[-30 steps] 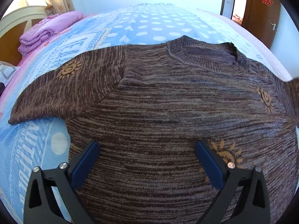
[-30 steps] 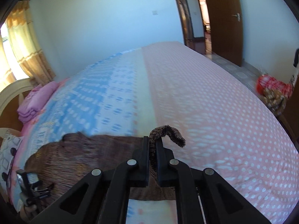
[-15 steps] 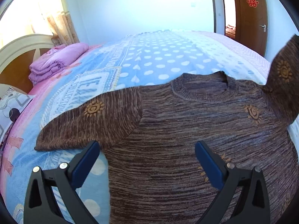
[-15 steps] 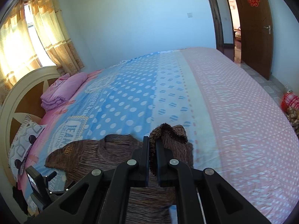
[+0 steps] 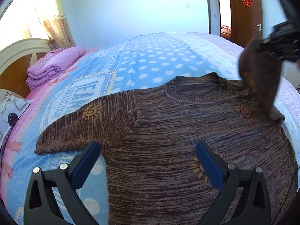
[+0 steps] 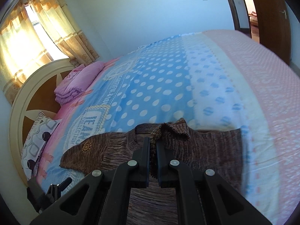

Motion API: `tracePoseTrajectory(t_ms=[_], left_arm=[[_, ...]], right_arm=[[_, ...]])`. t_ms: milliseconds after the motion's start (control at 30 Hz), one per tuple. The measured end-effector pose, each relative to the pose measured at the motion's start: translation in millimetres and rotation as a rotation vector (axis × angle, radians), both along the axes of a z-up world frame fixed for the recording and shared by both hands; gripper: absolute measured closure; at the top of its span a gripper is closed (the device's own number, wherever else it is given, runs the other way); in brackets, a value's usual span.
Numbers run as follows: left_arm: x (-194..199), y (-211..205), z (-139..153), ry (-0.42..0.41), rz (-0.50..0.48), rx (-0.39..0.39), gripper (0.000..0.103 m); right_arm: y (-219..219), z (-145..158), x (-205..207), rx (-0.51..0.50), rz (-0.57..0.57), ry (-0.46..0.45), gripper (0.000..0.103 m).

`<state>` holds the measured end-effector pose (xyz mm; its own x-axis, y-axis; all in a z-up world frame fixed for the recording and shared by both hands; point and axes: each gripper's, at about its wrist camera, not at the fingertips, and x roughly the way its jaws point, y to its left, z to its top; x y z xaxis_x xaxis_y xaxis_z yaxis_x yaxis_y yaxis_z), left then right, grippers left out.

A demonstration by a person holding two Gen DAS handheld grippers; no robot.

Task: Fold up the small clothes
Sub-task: 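Lift the sleeve and fold it across the sweater body with the right gripper, then release the sleeve and press the folded side flat with the right gripper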

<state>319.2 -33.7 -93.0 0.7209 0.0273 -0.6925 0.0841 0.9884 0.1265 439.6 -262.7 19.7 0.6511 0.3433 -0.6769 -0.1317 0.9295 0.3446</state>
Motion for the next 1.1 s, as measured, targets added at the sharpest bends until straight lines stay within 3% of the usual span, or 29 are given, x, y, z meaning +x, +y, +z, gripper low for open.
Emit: tracePoseTrajectory(t_ms=[133,167,200,267,433,600,833,1000,1033,1100], left_arm=[[-2,-1,3,0.012,-0.018,0.009,0.000],[-2,-1,4,0.012,-0.021,0.013,0.000],[-2,-2,5,0.010,-0.023,0.018,0.000],[-2,-4,8,0.002,-0.031,0.019,0.000],[9,-22,10,0.019,-0.076,-0.029,0.000],[27,-57,5,0.062,-0.146,-0.103,0.005],[63,-97,-34,0.221,-0.181,-0.202,0.047],[69,-107,-46,0.216,-0.180,-0.222,0.077],[68,-108,-45,0.199,-0.192,-0.237,0.093],[67,-109,-43,0.185,-0.199,-0.234,0.094]], right_arm=[[26,-46,16,0.049,0.051,0.040,0.095],[31,-57,16,0.067,0.073,0.054,0.087],[30,-63,14,0.085,0.087,0.063,0.065],[20,-69,1,0.127,0.117,0.066,0.047],[-42,-68,-42,0.037,0.058,0.037,0.046],[-127,-68,-85,-0.089,-0.131,-0.013,0.043],[-178,-103,-112,-0.082,-0.246,-0.027,0.043],[-178,-122,-112,-0.083,-0.225,0.008,0.043],[-177,-121,-113,-0.094,-0.220,-0.004,0.043],[-175,-118,-115,-0.118,-0.218,-0.028,0.042]])
